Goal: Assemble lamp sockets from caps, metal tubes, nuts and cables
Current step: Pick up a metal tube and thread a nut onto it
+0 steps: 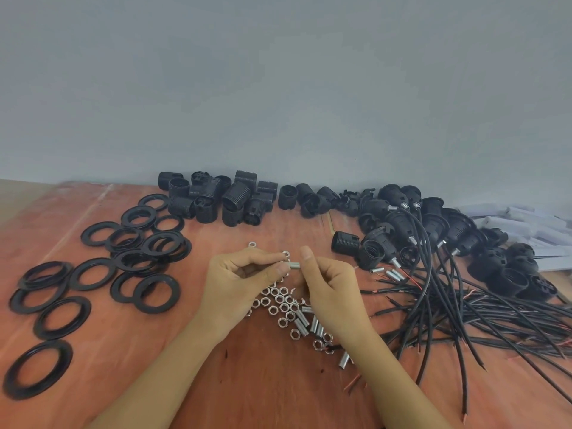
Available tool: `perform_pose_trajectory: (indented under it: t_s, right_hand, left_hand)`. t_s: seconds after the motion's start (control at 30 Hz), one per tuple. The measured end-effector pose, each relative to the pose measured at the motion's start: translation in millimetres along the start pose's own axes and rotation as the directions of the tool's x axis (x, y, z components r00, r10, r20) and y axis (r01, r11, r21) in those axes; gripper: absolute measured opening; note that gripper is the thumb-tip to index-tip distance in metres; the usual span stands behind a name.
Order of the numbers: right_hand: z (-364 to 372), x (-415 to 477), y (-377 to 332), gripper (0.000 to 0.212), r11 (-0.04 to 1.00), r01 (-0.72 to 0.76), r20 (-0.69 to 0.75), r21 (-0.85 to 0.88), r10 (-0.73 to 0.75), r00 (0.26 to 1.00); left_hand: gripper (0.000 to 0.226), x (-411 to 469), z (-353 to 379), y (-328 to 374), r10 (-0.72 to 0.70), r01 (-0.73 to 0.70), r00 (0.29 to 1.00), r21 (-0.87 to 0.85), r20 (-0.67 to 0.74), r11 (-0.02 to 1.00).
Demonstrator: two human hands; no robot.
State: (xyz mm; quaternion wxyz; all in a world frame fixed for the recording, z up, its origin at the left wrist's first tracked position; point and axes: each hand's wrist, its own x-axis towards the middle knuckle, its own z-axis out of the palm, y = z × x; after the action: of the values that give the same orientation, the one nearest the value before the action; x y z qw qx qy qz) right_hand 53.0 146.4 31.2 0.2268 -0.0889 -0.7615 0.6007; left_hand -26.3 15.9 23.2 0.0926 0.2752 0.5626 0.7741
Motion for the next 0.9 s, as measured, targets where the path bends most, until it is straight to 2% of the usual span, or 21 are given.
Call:
perform_pose_trajectory:
  t_s: [0.13, 0.23, 0.33, 0.47, 0.57, 0.6, 0.7, 0.8, 0.9]
  right_hand:
    - [-1.5, 1.3, -2.1, 0.030, 0.999, 0.002, 0.047, 0.052, -0.005, 0.999]
    - [-1.6, 1.8, 0.2, 0.052, 1.000, -0.025, 0.005, -0.003, 0.025, 1.000]
    - [-0.4, 0.7, -0.3, 0.040, 0.997, -0.049, 0.066, 0.064, 0.045, 0.997]
    - [-0.9, 3.0, 1.0, 0.055, 0.994, -0.099, 0.019, 0.048, 0.098, 0.995]
    - [-1.5, 2.8, -0.8, 0.033, 0.990, -0.112, 0.098, 0.087, 0.103, 0.990]
    - [-1.5, 3.4, -0.4, 0.033, 0.991, -0.110, 0.114, 0.082, 0.101, 0.988]
    - [-0.6, 4.6, 2.9, 0.048, 0.993, -0.105, 0.093, 0.056, 0.100, 0.991]
    - [-0.5, 2.8, 1.1, 0.035, 0.994, -0.096, 0.096, 0.054, 0.091, 0.991]
    - [0.5, 3.2, 2.7, 0.052, 0.997, -0.080, 0.082, 0.013, 0.079, 0.993]
  left_hand:
    - [0.022, -0.7, -0.5, -1.0, 0.003, -0.003, 1.000, 0.010, 0.013, 1.000]
    - [0.021, -1.4, 0.9, -1.1, -0.015, 0.015, 1.000, 0.028, 0.007, 1.000]
    - [0.022, -0.9, -0.4, -1.2, -0.007, 0.007, 1.000, 0.014, 0.012, 1.000]
    - [0.018, -1.0, 0.4, -1.8, 0.005, -0.005, 1.000, 0.042, 0.013, 0.999]
    - [0.016, 0.3, -3.1, -0.7, 0.018, -0.018, 1.000, 0.030, 0.000, 0.999]
    - [0.016, 0.8, -4.2, 0.0, 0.018, -0.019, 1.000, 0.034, 0.002, 0.999]
    - [0.016, 0.8, -3.7, -0.4, -0.004, 0.004, 1.000, 0.035, 0.013, 0.999]
    - [0.017, 0.7, -2.5, -0.2, -0.012, 0.012, 1.000, 0.032, 0.009, 0.999]
    - [0.018, -0.2, -2.4, -1.1, -0.009, 0.007, 1.000, 0.062, 0.022, 0.998]
